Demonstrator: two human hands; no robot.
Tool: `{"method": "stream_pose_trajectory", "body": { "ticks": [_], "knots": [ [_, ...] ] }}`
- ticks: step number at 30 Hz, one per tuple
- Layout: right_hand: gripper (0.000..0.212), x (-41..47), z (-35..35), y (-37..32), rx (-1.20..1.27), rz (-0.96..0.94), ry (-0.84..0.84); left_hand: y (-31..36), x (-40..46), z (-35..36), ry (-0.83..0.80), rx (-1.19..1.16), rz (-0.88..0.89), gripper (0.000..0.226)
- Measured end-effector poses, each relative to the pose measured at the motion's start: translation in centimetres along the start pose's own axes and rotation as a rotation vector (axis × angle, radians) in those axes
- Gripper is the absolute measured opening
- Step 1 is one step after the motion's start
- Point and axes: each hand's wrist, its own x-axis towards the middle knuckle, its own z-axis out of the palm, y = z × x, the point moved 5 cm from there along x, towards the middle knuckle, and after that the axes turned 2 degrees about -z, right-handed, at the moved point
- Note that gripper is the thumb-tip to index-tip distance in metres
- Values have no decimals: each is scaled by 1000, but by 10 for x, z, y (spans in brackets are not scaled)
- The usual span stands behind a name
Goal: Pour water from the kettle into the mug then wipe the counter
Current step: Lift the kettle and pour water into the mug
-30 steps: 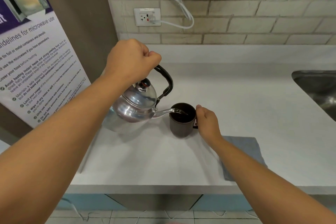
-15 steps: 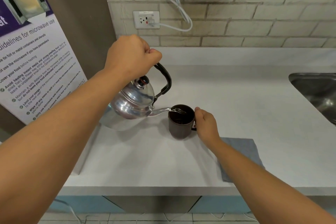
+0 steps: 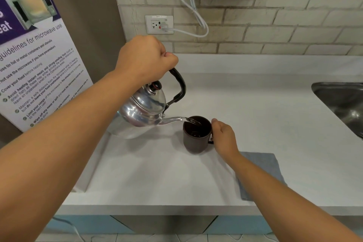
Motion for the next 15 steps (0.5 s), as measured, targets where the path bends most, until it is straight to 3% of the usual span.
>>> {"method": "stream_pose_trajectory", "body": {
  "ticks": [15],
  "knots": [
    [42,-2,0,-1,-5,14,-4,4,1,-2,1,0,36,40]
  ]
}}
